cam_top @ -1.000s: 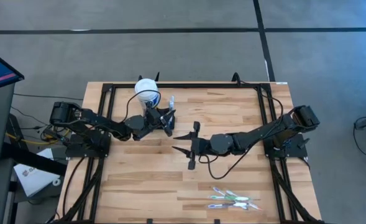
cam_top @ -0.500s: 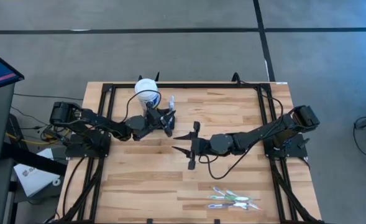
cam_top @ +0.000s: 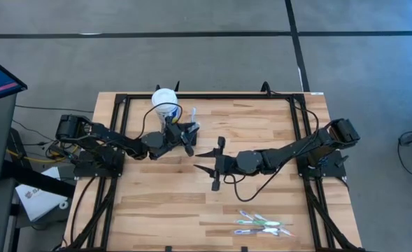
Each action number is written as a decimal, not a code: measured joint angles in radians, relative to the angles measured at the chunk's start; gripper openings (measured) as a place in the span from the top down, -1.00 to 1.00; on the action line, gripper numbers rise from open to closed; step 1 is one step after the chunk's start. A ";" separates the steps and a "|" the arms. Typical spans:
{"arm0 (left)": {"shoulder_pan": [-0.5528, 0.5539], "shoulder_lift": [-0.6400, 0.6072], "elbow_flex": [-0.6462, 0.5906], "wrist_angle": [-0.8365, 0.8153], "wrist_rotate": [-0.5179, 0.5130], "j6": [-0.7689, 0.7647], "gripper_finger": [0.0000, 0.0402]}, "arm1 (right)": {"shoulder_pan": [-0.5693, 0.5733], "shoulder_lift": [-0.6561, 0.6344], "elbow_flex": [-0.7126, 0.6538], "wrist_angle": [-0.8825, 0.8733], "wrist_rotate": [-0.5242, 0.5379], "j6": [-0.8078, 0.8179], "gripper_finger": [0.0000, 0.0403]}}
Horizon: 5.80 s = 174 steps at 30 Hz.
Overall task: Pick & Place toothbrushing station
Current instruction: Put the blue toothbrush into the wire organizer, then put the purple toothbrush into the wire organizer
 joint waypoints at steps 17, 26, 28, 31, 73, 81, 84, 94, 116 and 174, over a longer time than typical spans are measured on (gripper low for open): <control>-0.035 -0.171 -0.001 -0.053 -0.001 0.003 0.39 | 0.005 0.000 0.000 -0.001 0.000 0.025 0.31; -0.143 -0.230 0.000 -0.141 -0.001 0.003 0.41 | 0.055 -0.007 0.000 -0.074 0.000 0.028 0.35; -0.169 -0.230 0.000 -0.147 -0.001 0.003 0.41 | 0.067 -0.016 0.000 -0.106 0.000 0.058 0.35; -0.201 -0.229 0.000 -0.163 -0.001 0.003 0.41 | 0.091 -0.048 -0.002 -0.222 0.000 0.164 0.35; -0.285 -0.228 0.000 -0.181 0.025 0.001 0.40 | 0.364 0.027 0.000 -1.043 -0.285 1.301 0.35; -0.285 -0.228 0.000 -0.181 0.024 0.002 0.41 | 0.373 0.067 0.002 -1.038 -0.296 1.318 0.35; -0.287 -0.228 0.000 -0.185 0.024 0.001 0.40 | 0.374 0.096 -0.001 -1.046 -0.333 1.319 0.35; -0.288 -0.228 -0.014 -0.188 0.032 0.001 0.41 | 0.371 0.159 0.044 -1.053 -0.375 1.295 0.35; -0.288 -0.228 -0.014 -0.188 0.033 0.002 0.42 | 0.366 0.199 0.047 -1.026 -0.377 1.311 0.35; -0.288 -0.228 -0.015 -0.196 0.033 0.000 0.41 | 0.257 0.036 0.274 -1.183 0.357 0.890 1.00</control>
